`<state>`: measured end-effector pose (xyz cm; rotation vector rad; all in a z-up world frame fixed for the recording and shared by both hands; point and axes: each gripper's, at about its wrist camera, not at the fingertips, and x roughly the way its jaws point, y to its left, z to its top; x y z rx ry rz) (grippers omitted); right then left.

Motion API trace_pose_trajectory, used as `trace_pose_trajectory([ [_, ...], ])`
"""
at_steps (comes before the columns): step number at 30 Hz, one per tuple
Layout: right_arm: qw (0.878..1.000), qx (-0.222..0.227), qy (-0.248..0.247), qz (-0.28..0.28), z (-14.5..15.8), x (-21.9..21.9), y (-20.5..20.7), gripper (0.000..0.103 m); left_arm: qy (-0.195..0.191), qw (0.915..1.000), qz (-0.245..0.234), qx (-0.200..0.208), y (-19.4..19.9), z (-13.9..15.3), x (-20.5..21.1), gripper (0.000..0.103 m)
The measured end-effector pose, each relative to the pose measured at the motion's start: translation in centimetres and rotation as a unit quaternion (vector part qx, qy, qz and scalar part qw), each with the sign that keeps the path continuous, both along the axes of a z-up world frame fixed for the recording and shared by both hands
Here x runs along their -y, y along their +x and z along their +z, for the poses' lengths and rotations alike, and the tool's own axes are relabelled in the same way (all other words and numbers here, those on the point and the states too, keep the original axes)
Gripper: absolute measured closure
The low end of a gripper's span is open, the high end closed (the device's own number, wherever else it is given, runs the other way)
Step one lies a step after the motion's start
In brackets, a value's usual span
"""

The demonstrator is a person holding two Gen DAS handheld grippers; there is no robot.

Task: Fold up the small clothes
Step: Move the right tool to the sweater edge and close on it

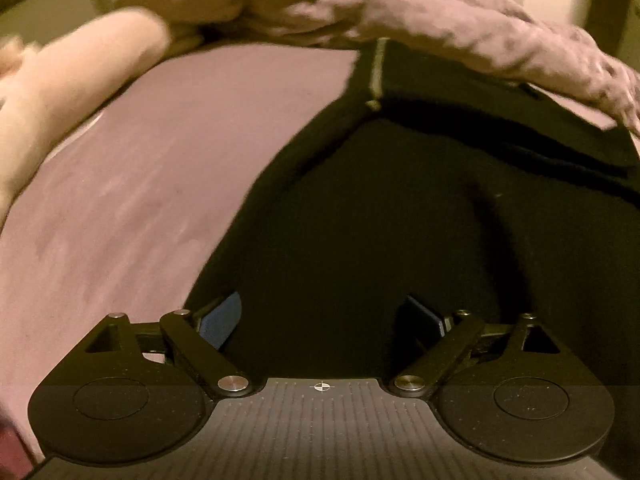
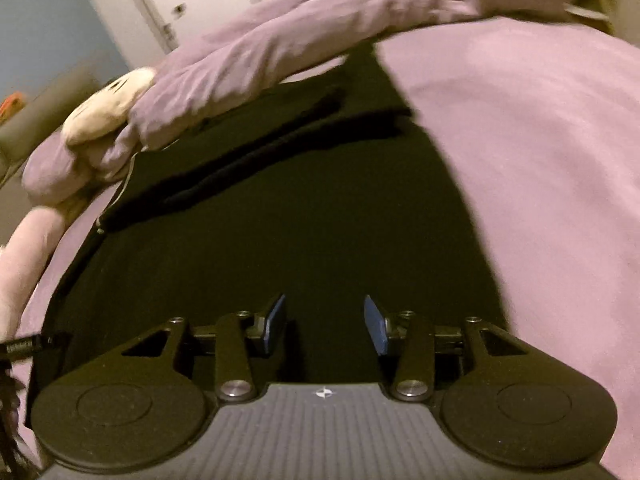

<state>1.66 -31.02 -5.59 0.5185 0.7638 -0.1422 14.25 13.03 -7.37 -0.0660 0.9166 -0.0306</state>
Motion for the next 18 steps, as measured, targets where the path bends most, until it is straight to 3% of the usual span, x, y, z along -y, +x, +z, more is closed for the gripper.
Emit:
trace_pose_trajectory([
  [4,0.999,-0.016,0.014,-0.037,0.3,1.0,-4.1,0.047,-0.052,0.997,0.057,-0.005,-2.8,-0.3,-2.8,0.01],
  [7,0.998,-0.021,0.033,-0.049,0.0,1.5,-6.8,0.047,-0.074,0.9949,0.069,-0.007,-4.5,-0.6,-4.4,0.01],
  [10,0.997,-0.024,0.061,-0.049,-0.4,1.6,-8.1,0.046,-0.035,0.9981,0.05,-0.001,-5.4,-0.1,-4.7,0.008],
  [12,0.997,-0.028,0.06,-0.05,-0.6,1.2,-8.4,0.046,-0.001,0.998,0.063,0.005,-5.6,0.3,-5.2,0.008],
  [15,0.996,-0.037,0.063,-0.048,-0.9,0.9,-8.4,0.046,-0.031,0.9953,0.09,-0.017,-5.3,-0.2,-7.1,0.008],
  [18,0.996,-0.043,0.061,-0.048,-0.8,0.6,-7.9,0.046,-0.053,0.9942,0.083,-0.045,-4.5,-0.9,-7.9,0.008],
])
